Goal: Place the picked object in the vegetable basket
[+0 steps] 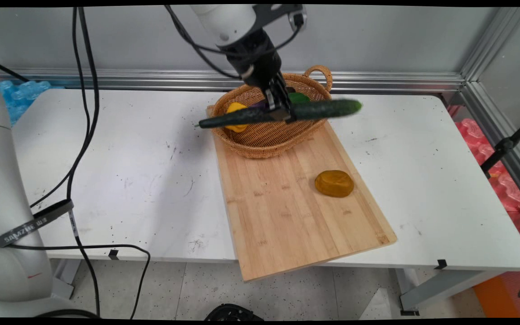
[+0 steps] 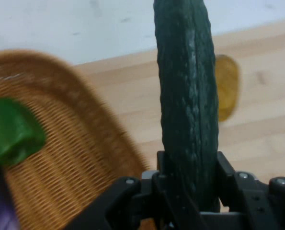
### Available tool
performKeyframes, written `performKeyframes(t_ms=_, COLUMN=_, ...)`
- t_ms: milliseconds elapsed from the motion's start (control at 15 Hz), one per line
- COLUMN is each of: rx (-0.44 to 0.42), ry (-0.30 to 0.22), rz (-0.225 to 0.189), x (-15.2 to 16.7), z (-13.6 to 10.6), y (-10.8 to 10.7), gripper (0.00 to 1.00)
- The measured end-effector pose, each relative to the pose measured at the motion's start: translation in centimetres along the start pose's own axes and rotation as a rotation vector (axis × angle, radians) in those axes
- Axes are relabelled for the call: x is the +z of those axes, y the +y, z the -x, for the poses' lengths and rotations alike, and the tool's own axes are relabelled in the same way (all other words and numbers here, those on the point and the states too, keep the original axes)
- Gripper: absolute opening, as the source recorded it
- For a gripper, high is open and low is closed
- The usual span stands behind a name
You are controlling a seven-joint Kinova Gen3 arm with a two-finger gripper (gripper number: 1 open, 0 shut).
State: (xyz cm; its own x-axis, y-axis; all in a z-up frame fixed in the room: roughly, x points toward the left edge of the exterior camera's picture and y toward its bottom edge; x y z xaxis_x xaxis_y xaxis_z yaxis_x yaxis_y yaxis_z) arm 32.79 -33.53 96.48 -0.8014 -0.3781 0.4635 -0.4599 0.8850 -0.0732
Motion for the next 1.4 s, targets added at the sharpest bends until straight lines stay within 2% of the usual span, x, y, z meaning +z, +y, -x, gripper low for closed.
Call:
performKeyframes(t_ms=133, rx=-0.059, ry=-0.001, rz=-0.038, x=-0.4, z=0.0, y=-0.7, gripper=0.00)
performKeyframes(t_ms=467, rx=-0.250, ry=-0.012, rz=-0.185, x=-1.1, z=0.0, y=-3.6, gripper=0.00)
performKeyframes(t_ms=667, rx=-0.313, ry=-0.033, rz=-0.270, x=-1.4, z=0.1, y=-5.8, gripper=0.00)
performKeyframes(t_ms=800, rx=-0.326, ry=-0.050, rz=-0.312, x=-1.5, z=0.2, y=-7.2, gripper=0.00)
performKeyframes(t_ms=1133, rx=-0.317, ry=-0.094, rz=-0.370, x=-1.0, z=0.6, y=-10.1, gripper=0.00)
performKeyframes(t_ms=1400, rx=-0.242, ry=-0.135, rz=-0.364, x=0.2, z=1.1, y=-12.5, gripper=0.00)
